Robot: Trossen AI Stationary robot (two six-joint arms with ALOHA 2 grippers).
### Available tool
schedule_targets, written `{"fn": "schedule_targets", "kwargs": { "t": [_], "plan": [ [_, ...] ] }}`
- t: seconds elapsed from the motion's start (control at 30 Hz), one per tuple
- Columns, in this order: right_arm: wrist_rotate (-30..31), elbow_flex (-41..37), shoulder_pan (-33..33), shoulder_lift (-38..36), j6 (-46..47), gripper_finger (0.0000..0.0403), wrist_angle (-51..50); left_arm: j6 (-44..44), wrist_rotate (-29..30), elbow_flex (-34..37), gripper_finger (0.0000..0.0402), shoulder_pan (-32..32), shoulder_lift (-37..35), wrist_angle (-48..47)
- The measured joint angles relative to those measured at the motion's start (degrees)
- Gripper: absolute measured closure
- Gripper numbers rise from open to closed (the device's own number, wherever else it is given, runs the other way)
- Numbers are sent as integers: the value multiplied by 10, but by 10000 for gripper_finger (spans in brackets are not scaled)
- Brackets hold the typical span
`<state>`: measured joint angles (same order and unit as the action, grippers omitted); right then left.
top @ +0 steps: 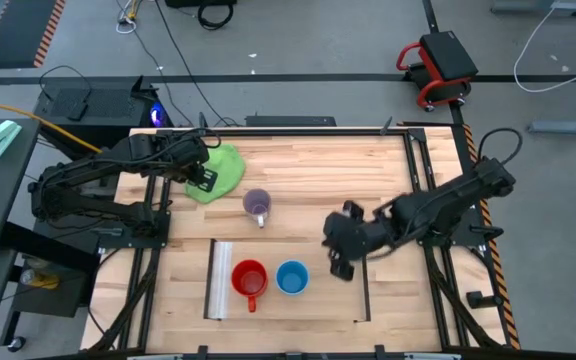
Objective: Stack small to large cups/mugs on shelf
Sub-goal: Put the purple mug on the shelf
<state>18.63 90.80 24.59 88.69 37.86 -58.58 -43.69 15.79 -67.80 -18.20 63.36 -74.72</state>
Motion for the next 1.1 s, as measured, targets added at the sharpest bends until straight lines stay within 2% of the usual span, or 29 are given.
{"fn": "schedule_targets", "kwargs": {
  "t": [0.27,0.47,0.73,1.1],
  "plan": [
    [25,176,-86,-1,-17,383,-227,-6,0,0,315,0,0,0],
    [25,251,-140,-1,-79,369,-268,-9,0,0,319,0,0,0],
    [22,266,-217,0,-116,346,-276,27,-57,0,309,-48,49,19],
    [3,261,-264,0,-147,338,-286,78,-135,0,280,-53,151,163]
  ]
}}
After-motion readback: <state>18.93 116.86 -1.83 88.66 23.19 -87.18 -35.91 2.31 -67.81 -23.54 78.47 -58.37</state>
